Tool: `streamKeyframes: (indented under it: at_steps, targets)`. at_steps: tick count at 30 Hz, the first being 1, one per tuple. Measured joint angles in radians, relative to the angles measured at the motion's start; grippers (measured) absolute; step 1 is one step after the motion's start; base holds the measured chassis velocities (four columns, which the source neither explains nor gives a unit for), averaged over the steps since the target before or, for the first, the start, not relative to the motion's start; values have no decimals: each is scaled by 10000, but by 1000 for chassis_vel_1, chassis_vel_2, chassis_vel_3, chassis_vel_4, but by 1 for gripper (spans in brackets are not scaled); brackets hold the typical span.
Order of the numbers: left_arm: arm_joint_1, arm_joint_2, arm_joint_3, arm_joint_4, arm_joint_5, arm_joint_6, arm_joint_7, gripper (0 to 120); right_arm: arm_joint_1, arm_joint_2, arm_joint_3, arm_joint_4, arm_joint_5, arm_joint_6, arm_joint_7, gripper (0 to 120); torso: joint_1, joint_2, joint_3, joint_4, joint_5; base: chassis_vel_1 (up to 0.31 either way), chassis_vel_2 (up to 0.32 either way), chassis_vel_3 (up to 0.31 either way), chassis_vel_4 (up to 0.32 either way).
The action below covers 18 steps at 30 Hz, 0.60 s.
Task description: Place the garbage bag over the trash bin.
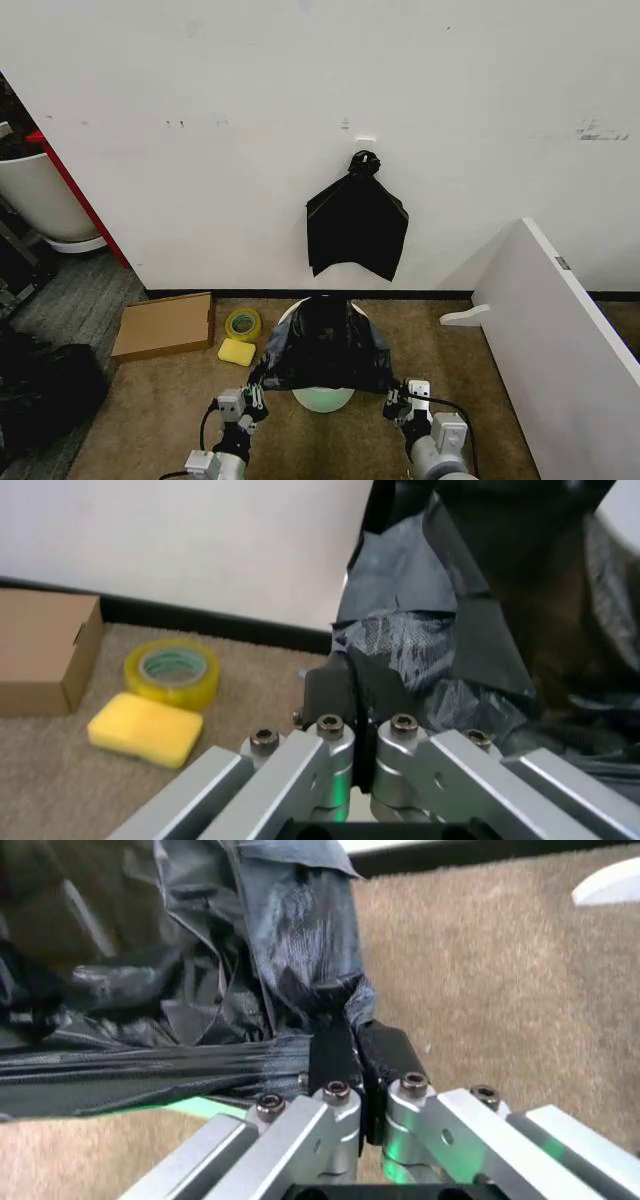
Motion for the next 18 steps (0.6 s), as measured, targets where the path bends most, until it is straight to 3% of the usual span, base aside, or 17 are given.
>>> streamKeyframes:
  at_steps: [5, 18]
  targets:
    - [95, 57, -31, 187, -2, -42, 39, 0, 99, -33, 12, -113, 80, -322, -22, 0, 0, 0, 0, -1, 0, 0, 0, 0, 0]
    - [-1380, -46, 263, 1147, -421, 523, -180, 0, 1610, 163, -51, -1409, 893, -596, 73, 0, 1, 0, 2, 0, -1, 0, 0, 0, 0]
